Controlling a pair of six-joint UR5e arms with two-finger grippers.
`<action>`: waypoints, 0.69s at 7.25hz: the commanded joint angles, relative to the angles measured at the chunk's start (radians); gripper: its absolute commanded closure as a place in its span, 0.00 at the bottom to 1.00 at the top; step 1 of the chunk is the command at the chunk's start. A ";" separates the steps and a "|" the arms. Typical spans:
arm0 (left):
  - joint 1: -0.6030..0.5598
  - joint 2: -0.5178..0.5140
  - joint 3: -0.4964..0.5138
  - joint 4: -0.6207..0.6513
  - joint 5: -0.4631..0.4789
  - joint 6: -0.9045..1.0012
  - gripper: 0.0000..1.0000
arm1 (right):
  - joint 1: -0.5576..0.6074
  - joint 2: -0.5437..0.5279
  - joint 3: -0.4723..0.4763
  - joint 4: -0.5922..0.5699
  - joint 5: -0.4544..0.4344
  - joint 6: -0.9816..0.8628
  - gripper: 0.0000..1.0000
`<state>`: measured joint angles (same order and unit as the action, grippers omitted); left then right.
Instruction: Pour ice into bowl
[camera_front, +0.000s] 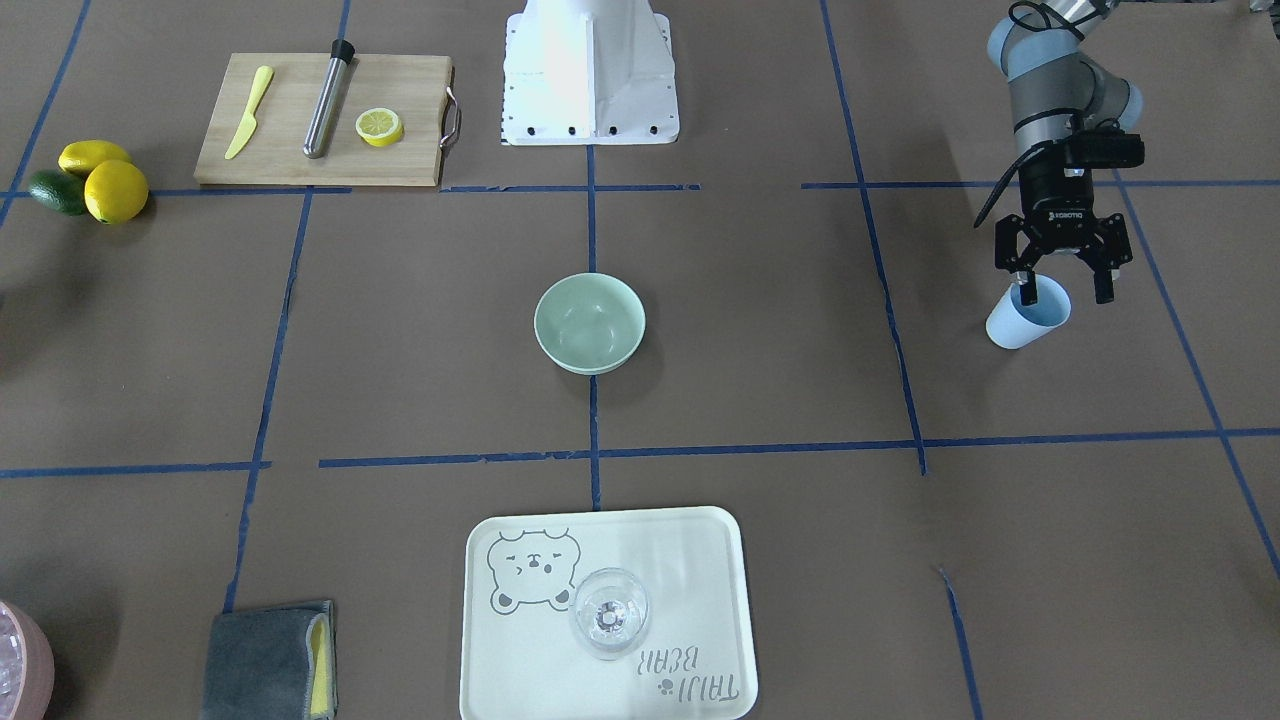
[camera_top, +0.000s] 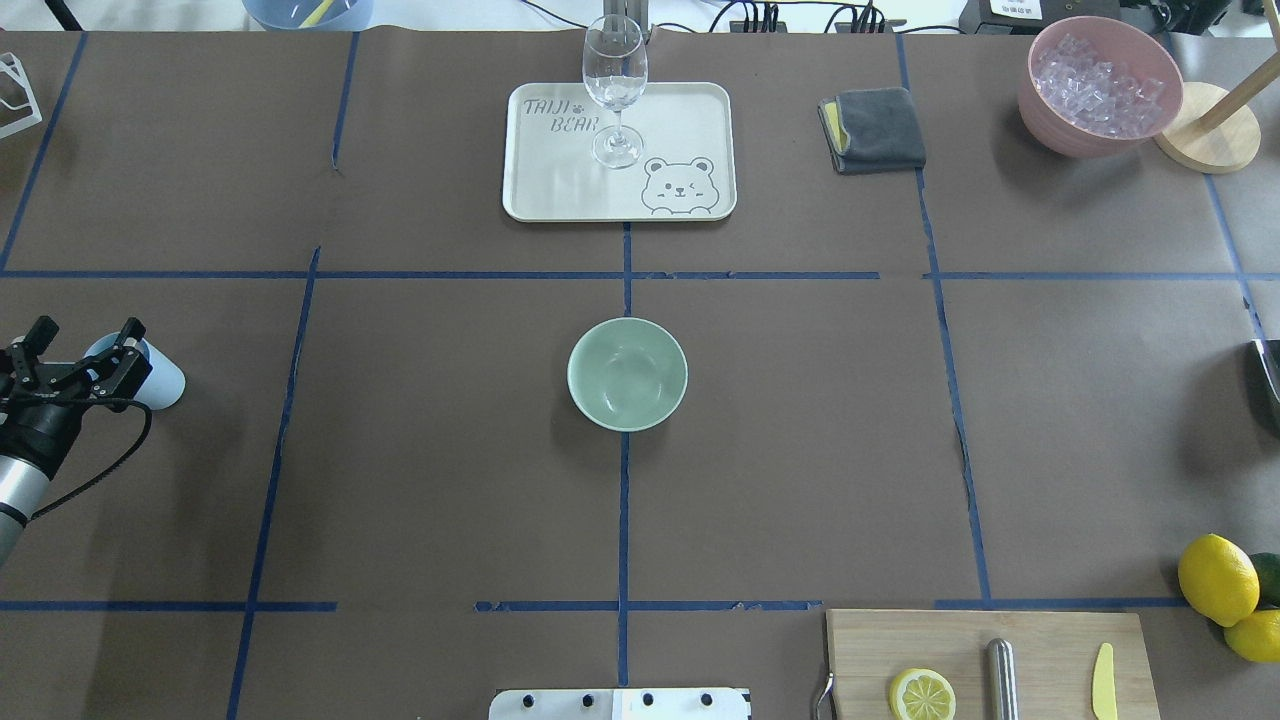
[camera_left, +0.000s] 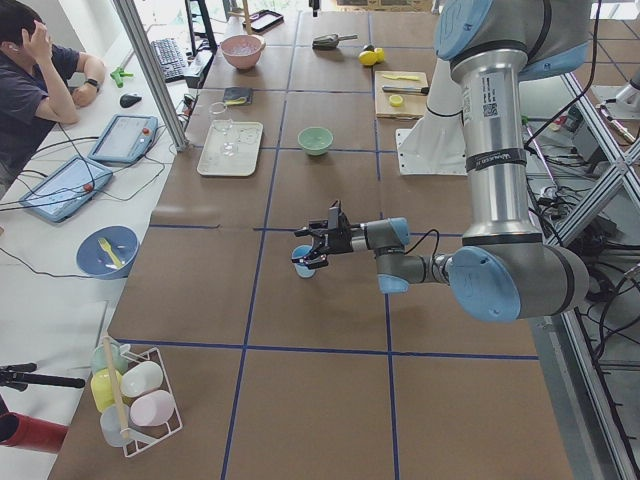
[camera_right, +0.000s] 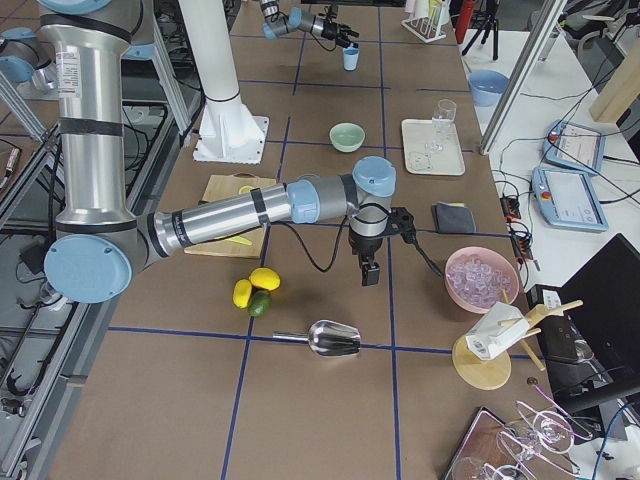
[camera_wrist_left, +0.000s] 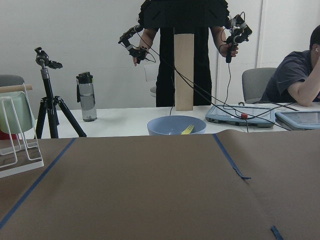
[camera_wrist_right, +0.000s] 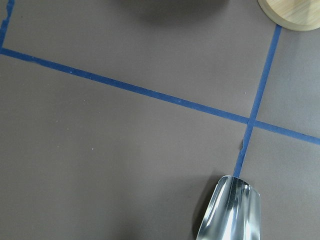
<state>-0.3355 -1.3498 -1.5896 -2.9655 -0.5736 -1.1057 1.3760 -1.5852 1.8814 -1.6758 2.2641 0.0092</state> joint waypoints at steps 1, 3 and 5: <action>0.018 -0.002 0.016 -0.006 0.023 -0.006 0.00 | 0.000 0.002 -0.005 0.001 0.000 0.000 0.00; 0.052 -0.009 0.034 -0.009 0.070 -0.006 0.00 | 0.000 0.002 -0.007 0.001 0.000 0.000 0.00; 0.081 -0.015 0.068 -0.018 0.090 -0.029 0.00 | 0.000 0.002 -0.008 0.001 0.000 0.000 0.00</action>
<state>-0.2725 -1.3621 -1.5427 -2.9765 -0.4940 -1.1189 1.3760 -1.5831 1.8737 -1.6751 2.2642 0.0092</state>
